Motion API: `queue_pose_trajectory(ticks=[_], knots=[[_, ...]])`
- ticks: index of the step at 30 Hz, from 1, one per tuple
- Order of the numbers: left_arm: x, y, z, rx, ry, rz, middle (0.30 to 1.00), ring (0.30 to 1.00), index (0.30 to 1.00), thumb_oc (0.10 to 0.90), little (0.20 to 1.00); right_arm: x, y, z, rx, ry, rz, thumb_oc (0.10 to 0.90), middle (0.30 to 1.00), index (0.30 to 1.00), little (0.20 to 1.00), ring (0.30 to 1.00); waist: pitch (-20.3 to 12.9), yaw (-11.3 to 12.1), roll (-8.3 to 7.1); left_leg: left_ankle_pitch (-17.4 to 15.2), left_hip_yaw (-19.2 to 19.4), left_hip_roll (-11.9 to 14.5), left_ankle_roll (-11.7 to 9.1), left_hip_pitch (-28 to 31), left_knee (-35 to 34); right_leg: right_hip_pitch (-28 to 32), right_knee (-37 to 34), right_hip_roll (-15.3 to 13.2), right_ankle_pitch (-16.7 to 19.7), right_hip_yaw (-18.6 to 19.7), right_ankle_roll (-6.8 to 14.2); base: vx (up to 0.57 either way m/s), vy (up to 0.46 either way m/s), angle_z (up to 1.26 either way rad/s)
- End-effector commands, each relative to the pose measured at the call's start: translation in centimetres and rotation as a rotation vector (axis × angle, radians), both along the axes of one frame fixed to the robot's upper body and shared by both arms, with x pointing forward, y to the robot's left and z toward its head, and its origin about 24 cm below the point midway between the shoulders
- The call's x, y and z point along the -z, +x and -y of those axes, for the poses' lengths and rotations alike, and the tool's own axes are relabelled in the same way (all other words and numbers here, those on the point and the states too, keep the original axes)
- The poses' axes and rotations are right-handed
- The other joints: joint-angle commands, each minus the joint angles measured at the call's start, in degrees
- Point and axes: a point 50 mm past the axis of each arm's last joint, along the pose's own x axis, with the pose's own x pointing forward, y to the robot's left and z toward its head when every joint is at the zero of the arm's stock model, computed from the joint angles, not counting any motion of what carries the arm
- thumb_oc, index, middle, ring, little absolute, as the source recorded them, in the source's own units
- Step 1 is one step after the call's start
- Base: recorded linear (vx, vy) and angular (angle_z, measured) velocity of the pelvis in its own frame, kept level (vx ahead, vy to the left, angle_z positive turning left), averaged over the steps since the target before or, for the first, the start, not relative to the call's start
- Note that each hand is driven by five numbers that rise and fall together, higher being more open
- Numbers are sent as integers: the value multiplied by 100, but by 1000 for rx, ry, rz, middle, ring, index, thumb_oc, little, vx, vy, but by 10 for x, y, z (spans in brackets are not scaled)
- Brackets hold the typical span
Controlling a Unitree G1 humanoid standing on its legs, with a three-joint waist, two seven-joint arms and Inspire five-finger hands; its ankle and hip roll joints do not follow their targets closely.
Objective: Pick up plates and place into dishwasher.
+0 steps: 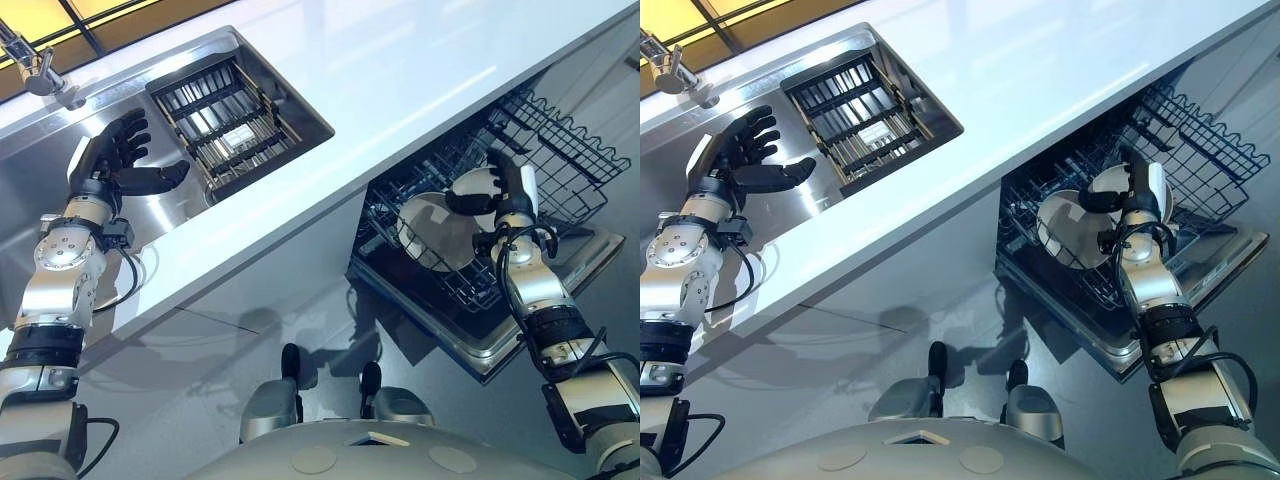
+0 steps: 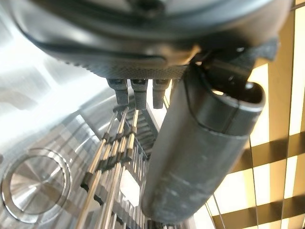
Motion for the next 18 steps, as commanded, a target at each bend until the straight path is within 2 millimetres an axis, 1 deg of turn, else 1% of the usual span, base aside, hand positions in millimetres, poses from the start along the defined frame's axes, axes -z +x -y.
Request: queue_pose_trajectory(ticks=[1, 3, 5, 6, 9, 11, 13, 14, 18], knots=[[-39, 0, 2, -6, 12, 234, 900, 900, 900, 800, 900, -71, -7, 0, 35, 35, 466, 800, 900, 900, 900, 900, -592, -152, 87, -764, 514, -66, -66, 107, 266, -459, 1097, 227, -831, 11, 115, -20, 21, -10], [-38, -2, 0, -21, 11, 234, 900, 900, 900, 800, 900, -72, -15, 5, 64, 66, 511, 800, 900, 900, 900, 900, -616, -203, 94, -781, 543, -71, -53, 131, 258, -468, 1110, 222, -833, 27, 139, -11, 16, -17], [-37, -6, -7, -45, 9, 231, 900, 900, 900, 800, 900, -66, -27, 20, 95, 146, 523, 800, 900, 900, 900, 900, -663, -284, 105, -805, 604, -79, -45, 178, 237, -462, 1117, 205, -844, 42, 171, -10, 13, -21], [-37, -8, -9, -51, 8, 231, 900, 900, 900, 800, 900, -63, -30, 23, 99, 168, 521, 800, 900, 900, 900, 900, -672, -305, 108, -810, 616, -81, -44, 189, 231, -465, 1118, 202, -843, 44, 179, -4, 4, -9], [-36, -14, -19, -81, 3, 229, 900, 900, 900, 800, 900, -43, -42, 37, 121, 248, 467, 800, 900, 900, 900, 900, -715, -390, 124, -819, 693, -83, -26, 240, 197, -464, 1124, 189, -850, 55, 210, -8, -10, -21], [-34, -16, -23, -92, 1, 228, 900, 900, 900, 800, 900, -32, -45, 41, 129, 290, 431, 800, 900, 900, 900, 900, -729, -415, 130, -817, 718, -78, -24, 249, 192, -471, 1140, 185, -858, 58, 217, -3, -20, -20], [-32, -17, -26, -102, -2, 225, 900, 900, 900, 800, 900, -18, -49, 44, 140, 323, 380, 800, 900, 900, 900, 900, -734, -439, 142, -819, 741, -73, -18, 260, 198, -480, 1175, 181, -871, 57, 224, 18, -41, -20], [-32, -17, -26, -105, -4, 222, 900, 900, 900, 800, 900, -10, -50, 44, 146, 315, 349, 800, 900, 900, 900, 900, -731, -448, 150, -825, 748, -72, -14, 265, 209, -482, 1197, 175, -881, 46, 226, 30, -54, -22], [-30, -15, -25, -100, 8, 202, 900, 900, 900, 800, 900, 6, -52, 49, 156, 310, 264, 800, 900, 900, 900, 900, -725, -445, 177, -858, 755, -81, -23, 251, 274, -485, 1220, 171, -893, 35, 224, 38, -50, -14]])
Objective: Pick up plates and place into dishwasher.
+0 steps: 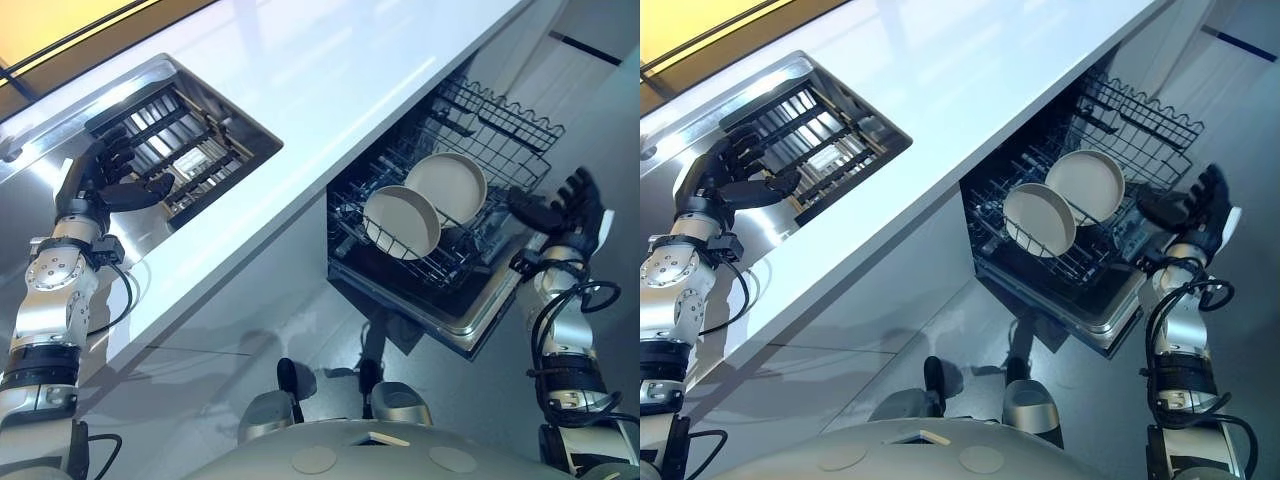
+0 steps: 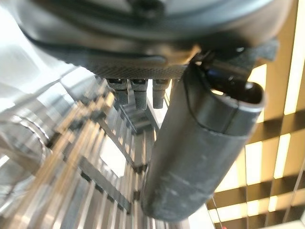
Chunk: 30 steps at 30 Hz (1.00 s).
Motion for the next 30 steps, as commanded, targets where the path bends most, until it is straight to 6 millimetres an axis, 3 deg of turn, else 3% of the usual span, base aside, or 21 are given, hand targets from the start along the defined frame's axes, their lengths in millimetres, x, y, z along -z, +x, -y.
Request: queue_pose_trajectory(ticks=[1, 14, 20, 25, 30], knots=[[-43, 4, -8, -24, 58, 214, 900, 900, 900, 800, 900, -37, 13, 2, -61, -91, 161, 800, 900, 900, 900, 900, -708, 75, 200, -665, 175, -179, 4, -118, 306, -505, 1208, 139, -905, -401, 213, 49, -47, -11], [-53, 13, 1, 10, 62, 197, 900, 900, 900, 800, 900, 8, 11, 17, -64, 99, -35, 800, 900, 900, 900, 900, -374, 296, 346, -610, -84, -138, -88, -524, 597, -707, 1544, 172, -1092, -512, 30, 26, -42, 5], [-72, 24, 7, 52, 80, 212, 900, 900, 900, 800, 900, 17, 25, 3, -186, 249, -47, 800, 900, 900, 900, 900, -160, 434, 395, -545, -221, -96, -151, -725, 680, -792, 1651, 195, -1150, -597, -77, 9, -50, 19], [-84, 30, 12, 85, 93, 228, 900, 900, 900, 800, 900, 11, 38, -9, -264, 262, -25, 800, 900, 900, 900, 900, -26, 533, 387, -524, -320, -76, -184, -827, 762, -792, 1654, 210, -1143, -658, -131, 21, -46, 16], [-92, 36, 19, 100, 101, 241, 900, 900, 900, 800, 900, -9, 62, -37, -423, 285, 52, 800, 900, 900, 900, 900, 101, 617, 362, -513, -402, -83, -192, -899, 835, -804, 1660, 228, -1115, -700, -167, 29, -30, 17]])
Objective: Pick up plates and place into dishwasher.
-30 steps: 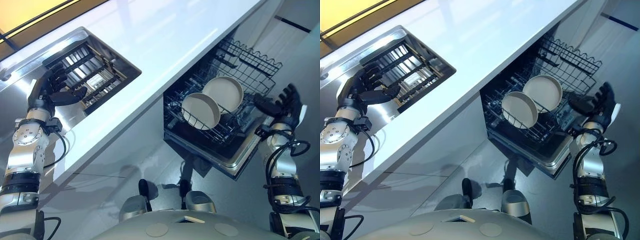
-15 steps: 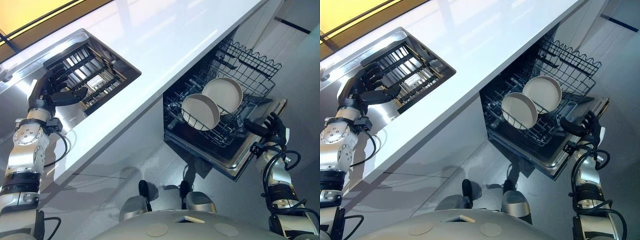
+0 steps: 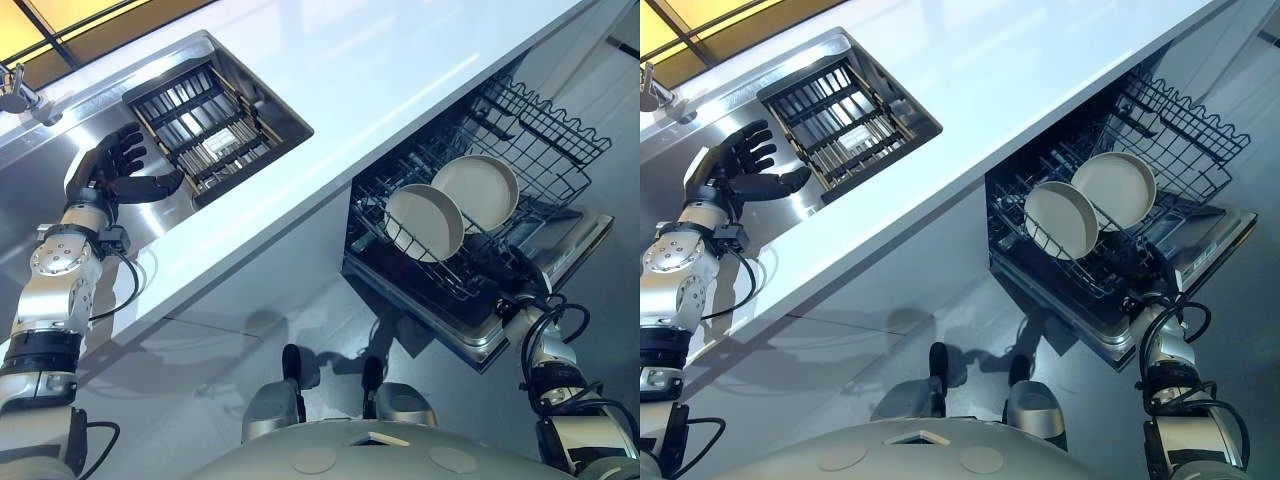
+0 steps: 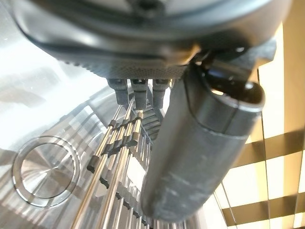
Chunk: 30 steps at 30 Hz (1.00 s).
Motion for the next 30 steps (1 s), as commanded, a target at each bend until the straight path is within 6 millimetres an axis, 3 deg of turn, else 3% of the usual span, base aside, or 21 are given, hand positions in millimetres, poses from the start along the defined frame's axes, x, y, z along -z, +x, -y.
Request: queue_pose_trajectory(ticks=[1, 5, 7, 8, 9, 12, 15, 16, 18, 21, 25, 29, 30], knots=[[-72, 15, 7, 44, 71, 243, 900, 900, 900, 800, 900, -88, 81, -51, -338, 15, 404, 800, 900, 900, 900, 900, -98, 244, 197, -741, 239, -103, -91, -425, 842, -678, 1648, 156, -1117, -61, -152, 45, -20, 12], [-72, 20, 10, 55, 67, 248, 900, 900, 900, 800, 900, -129, 102, -86, -448, 31, 598, 800, 900, 900, 900, 900, -28, 295, 185, -754, 186, -115, -73, -456, 891, -696, 1692, 155, -1131, -76, -192, 28, -4, 2], [-68, 24, 15, 59, 58, 249, 900, 900, 900, 800, 900, -172, 113, -112, -510, 5, 784, 800, 900, 900, 900, 900, -18, 346, 189, -766, 158, -129, -56, -464, 908, -721, 1724, 152, -1147, -70, -211, 32, 21, 3], [-68, 24, 15, 59, 58, 249, 900, 900, 900, 800, 900, -175, 114, -114, -513, 4, 794, 800, 900, 900, 900, 900, -18, 348, 190, -769, 156, -132, -55, -466, 911, -722, 1725, 151, -1148, -68, -212, 44, 30, 6], [-64, 26, 16, 59, 50, 245, 900, 900, 900, 800, 900, -197, 118, -126, -543, 10, 884, 800, 900, 900, 900, 900, -40, 372, 193, -782, 143, -152, -46, -458, 920, -722, 1719, 155, -1148, -53, -221, 51, 30, 7], [-58, 31, 20, 58, 36, 234, 900, 900, 900, 800, 900, -239, 124, -148, -608, 1, 1032, 800, 900, 900, 900, 900, -93, 446, 190, -815, 100, -204, -30, -431, 946, -686, 1672, 158, -1140, -35, -232, 84, 38, 3], [-56, 35, 21, 62, 27, 228, 900, 900, 900, 800, 900, -267, 127, -156, -653, 31, 1143, 800, 900, 900, 900, 900, -136, 513, 174, -833, 70, -256, -21, -414, 955, -636, 1546, 164, -1092, -20, -237, 64, 25, 5], [-52, 37, 20, 62, 20, 220, 900, 900, 900, 800, 900, -288, 128, -165, -697, 148, 1241, 800, 900, 900, 900, 900, -192, 577, 153, -845, 73, -298, -17, -414, 965, -599, 1354, 157, -989, -26, -217, 54, 16, 1], [-48, 37, 20, 61, 17, 216, 900, 900, 900, 800, 900, -303, 127, -175, -722, 259, 1323, 800, 900, 900, 900, 900, -241, 631, 135, -850, 74, -337, -4, -421, 966, -580, 1210, 164, -905, -10, -201, 45, 17, 4], [-42, 37, 20, 58, 12, 212, 900, 900, 900, 800, 900, -317, 122, -188, -730, 371, 1407, 800, 900, 900, 900, 900, -293, 679, 120, -849, 77, -381, 20, -469, 978, -589, 1100, 182, -825, 48, -183, 14, 27, 8], [-41, 36, 17, 54, 8, 206, 900, 900, 900, 800, 900, -316, 117, -190, -720, 337, 1407, 800, 900, 900, 900, 900, -364, 664, 96, -838, 90, -417, 51, -480, 940, -626, 1067, 197, -779, 105, -157, 6, 24, 2], [-43, 36, 16, 65, 9, 204, 900, 900, 900, 800, 900, -300, 123, -173, -643, 19, 1247, 800, 900, 900, 900, 900, -405, 599, 46, -850, 129, -444, 74, -410, 889, -648, 1052, 187, -722, 137, -111, 0, 0, 0], [-46, 35, 14, 65, 10, 210, 900, 900, 900, 800, 900, -287, 127, -159, -604, -85, 1158, 800, 900, 900, 900, 900, -404, 561, 22, -854, 151, -452, 85, -386, 861, -664, 1051, 183, -705, 159, -95, 0, 0, 0]])
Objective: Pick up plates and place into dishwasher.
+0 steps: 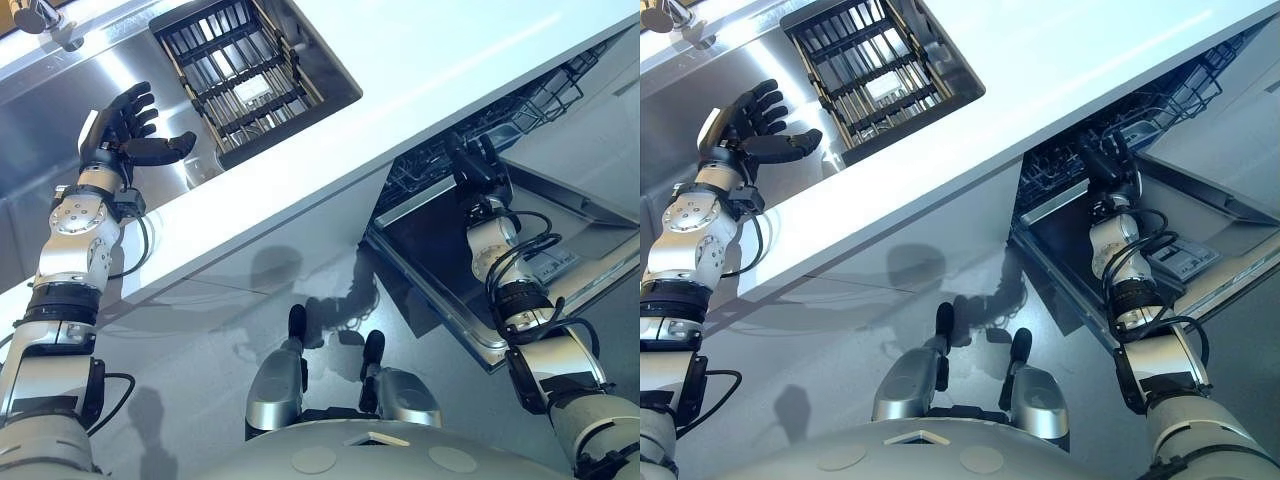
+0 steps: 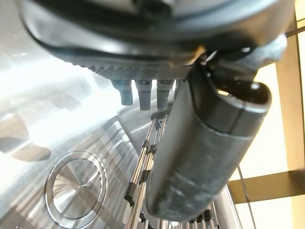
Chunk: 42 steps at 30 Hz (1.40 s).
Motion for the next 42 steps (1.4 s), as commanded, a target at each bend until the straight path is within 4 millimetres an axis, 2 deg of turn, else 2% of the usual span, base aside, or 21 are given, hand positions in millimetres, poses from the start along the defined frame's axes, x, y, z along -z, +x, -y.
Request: queue_pose_trajectory(ticks=[1, 3, 6, 8, 12, 16, 19, 22, 26, 31, 37, 41, 42], knots=[[-32, 2, 2, 33, 49, 151, 900, 900, 900, 800, 900, -182, 19, -81, -292, -358, 706, 800, 900, 900, 900, 900, -886, 23, -67, -916, 233, -423, 28, -77, 683, -581, 1094, 161, -781, 281, 54, -51, 27, 2], [-34, -3, -1, 26, 47, 169, 900, 900, 900, 800, 900, -148, 17, -48, -208, -525, 549, 800, 900, 900, 900, 900, -865, -90, -108, -914, 294, -426, 61, -45, 598, -654, 1123, 155, -752, 324, 93, -115, 31, 2], [-31, -11, -3, 8, 39, 184, 900, 900, 900, 800, 900, -109, 3, -13, -110, -642, 380, 800, 900, 900, 900, 900, -836, -307, -176, -935, 412, -425, 113, 41, 496, -721, 1189, 150, -730, 420, 154, -118, 41, -2], [-29, -16, -5, -8, 37, 187, 900, 900, 900, 800, 900, -93, -8, 3, -49, -695, 310, 800, 900, 900, 900, 900, -836, -437, -205, -962, 504, -429, 144, 117, 467, -728, 1219, 142, -712, 481, 190, -65, 46, -7], [-26, -23, -14, -45, 33, 185, 900, 900, 900, 800, 900, -78, -28, 31, 25, -847, 232, 800, 900, 900, 900, 900, -888, -659, -233, -1020, 707, -435, 189, 264, 415, -712, 1215, 112, -669, 577, 282, -45, 52, -33], [-21, -34, -29, -91, 27, 188, 900, 900, 900, 800, 900, -72, -50, 56, 84, -889, 227, 800, 900, 900, 900, 900, -979, -867, -239, -1080, 909, -439, 227, 427, 335, -673, 1192, 91, -648, 720, 376, -37, 30, -37], [-18, -41, -40, -123, 23, 188, 900, 900, 900, 800, 900, -72, -59, 65, 101, -858, 249, 800, 900, 900, 900, 900, -1046, -972, -240, -1091, 1045, -432, 241, 516, 238, -644, 1146, 84, -637, 769, 429, -42, -5, -43], [-12, -48, -52, -159, 17, 182, 900, 900, 900, 800, 900, -65, -68, 81, 124, -733, 240, 800, 900, 900, 900, 900, -1125, -1066, -233, -1110, 1190, -419, 245, 594, 151, -622, 1125, 80, -661, 802, 478, -56, -36, -31], [-8, -52, -61, -173, 11, 172, 900, 900, 900, 800, 900, -46, -78, 105, 225, -583, 163, 800, 900, 900, 900, 900, -1215, -1091, -213, -1128, 1298, -383, 228, 658, 98, -576, 1118, 66, -702, 767, 523, -37, -51, -27], [-5, -56, -62, -184, 18, 162, 900, 900, 900, 800, 900, -11, -106, 139, 498, -500, -35, 800, 900, 900, 900, 900, -1336, -1050, -214, -1175, 1374, -339, 216, 686, 154, -494, 1110, 66, -753, 664, 533, -19, -100, -7], [-12, -55, -62, -205, 27, 153, 900, 900, 900, 800, 900, 15, -128, 155, 647, -493, -198, 800, 900, 900, 900, 900, -1335, -1011, -175, -1235, 1353, -301, 220, 623, 369, -499, 1324, 70, -889, 590, 482, 5, -111, -17], [-21, -54, -68, -228, 19, 152, 900, 900, 900, 800, 900, 31, -145, 164, 713, -468, -280, 800, 900, 900, 900, 900, -1300, -1008, -131, -1263, 1304, -281, 205, 485, 578, -545, 1491, 64, -976, 540, 432, 8, -123, -6], [-25, -55, -73, -242, 14, 153, 900, 900, 900, 800, 900, 40, -152, 166, 709, -431, -314, 800, 900, 900, 900, 900, -1275, -1007, -100, -1269, 1277, -268, 186, 386, 701, -583, 1598, 62, -1029, 514, 402, 1, -100, -4]])
